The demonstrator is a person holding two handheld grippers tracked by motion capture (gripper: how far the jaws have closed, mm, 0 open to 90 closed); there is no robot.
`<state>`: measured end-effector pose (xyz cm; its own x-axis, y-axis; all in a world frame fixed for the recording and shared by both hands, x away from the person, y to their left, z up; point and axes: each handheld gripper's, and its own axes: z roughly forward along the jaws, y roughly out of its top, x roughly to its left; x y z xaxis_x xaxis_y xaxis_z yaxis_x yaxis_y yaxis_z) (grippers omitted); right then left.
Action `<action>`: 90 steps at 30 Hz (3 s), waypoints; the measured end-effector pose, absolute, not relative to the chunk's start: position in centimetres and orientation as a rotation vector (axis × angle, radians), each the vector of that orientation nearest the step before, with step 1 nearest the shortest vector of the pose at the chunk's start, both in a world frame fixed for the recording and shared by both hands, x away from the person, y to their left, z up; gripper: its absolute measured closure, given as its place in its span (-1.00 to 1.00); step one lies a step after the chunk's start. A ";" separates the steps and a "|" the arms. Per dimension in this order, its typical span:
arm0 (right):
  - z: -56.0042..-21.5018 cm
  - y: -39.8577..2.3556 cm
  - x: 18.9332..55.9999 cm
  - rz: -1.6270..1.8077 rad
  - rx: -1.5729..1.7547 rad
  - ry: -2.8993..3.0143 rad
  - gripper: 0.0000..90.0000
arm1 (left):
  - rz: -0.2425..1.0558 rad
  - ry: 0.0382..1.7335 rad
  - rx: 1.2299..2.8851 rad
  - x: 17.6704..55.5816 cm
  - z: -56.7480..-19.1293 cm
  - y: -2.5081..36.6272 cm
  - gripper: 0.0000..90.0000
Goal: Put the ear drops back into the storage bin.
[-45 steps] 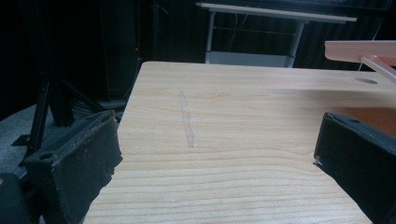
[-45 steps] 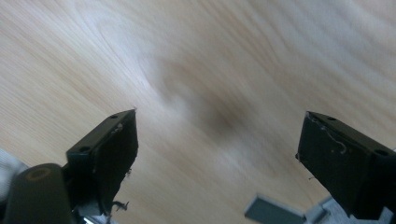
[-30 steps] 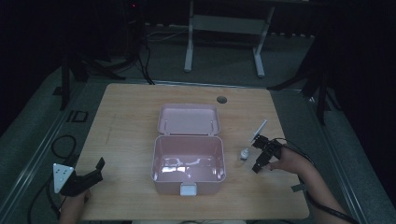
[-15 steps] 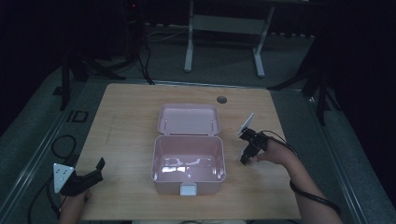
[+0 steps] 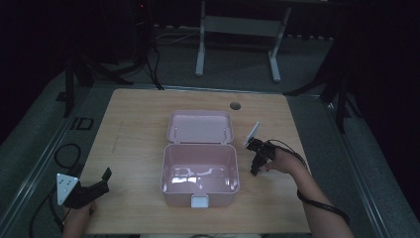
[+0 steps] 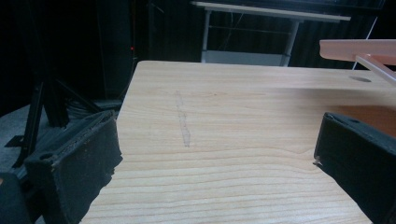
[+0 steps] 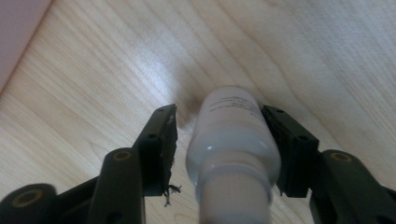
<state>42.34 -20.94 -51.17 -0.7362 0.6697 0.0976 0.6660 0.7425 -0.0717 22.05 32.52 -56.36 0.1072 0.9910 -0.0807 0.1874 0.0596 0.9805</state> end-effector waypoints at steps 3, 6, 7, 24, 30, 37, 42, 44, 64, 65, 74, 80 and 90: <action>-51.0 -20.9 42.3 0.073 -1.073 -2.853 0.31 | 0.980 1.289 1.341 22.1 -56.4 32.5 -0.99; -50.8 -20.9 42.2 0.097 -1.040 -2.885 0.31 | 0.980 1.290 1.340 22.1 -56.4 32.5 -0.99; -50.7 -20.9 42.2 0.102 -1.016 -2.895 0.31 | 0.980 1.291 1.340 22.1 -56.4 32.5 -0.99; -48.8 -21.3 39.9 0.104 -0.569 -3.059 0.32 | 0.979 1.295 1.340 22.1 -56.4 32.5 -0.99; -48.4 -21.5 38.9 0.093 -0.393 -3.082 0.32 | 0.980 1.294 1.340 22.1 -56.4 32.5 -0.99; -47.9 -21.6 37.5 0.067 -0.184 -3.093 0.32 | 0.980 1.294 1.340 22.1 -56.4 32.5 -0.99; -47.7 -21.3 36.3 0.098 -0.032 -3.150 0.32 | 0.980 1.296 1.340 22.1 -56.4 32.5 -0.99; -47.7 -21.2 35.8 0.108 0.016 -3.149 0.32 | 0.981 1.295 1.339 22.1 -56.4 32.5 -0.99; -45.0 -19.4 34.1 0.141 0.075 -3.131 0.32 | 0.979 1.298 1.337 22.1 -56.4 32.5 -0.99; -44.9 -19.4 34.0 0.149 0.075 -3.130 0.32 | 0.980 1.298 1.339 22.1 -56.4 32.5 -0.99; -42.8 -18.4 33.5 0.143 0.040 -3.128 0.32 | 0.980 1.298 1.336 22.1 -56.4 32.5 -0.99; -41.0 -17.8 33.4 0.137 0.028 -3.140 0.32 | 0.980 1.299 1.336 22.1 -56.4 32.5 -0.99; -37.8 -16.5 33.2 0.131 0.031 -3.164 0.32 | 0.980 1.297 1.336 22.1 -56.4 32.5 -0.99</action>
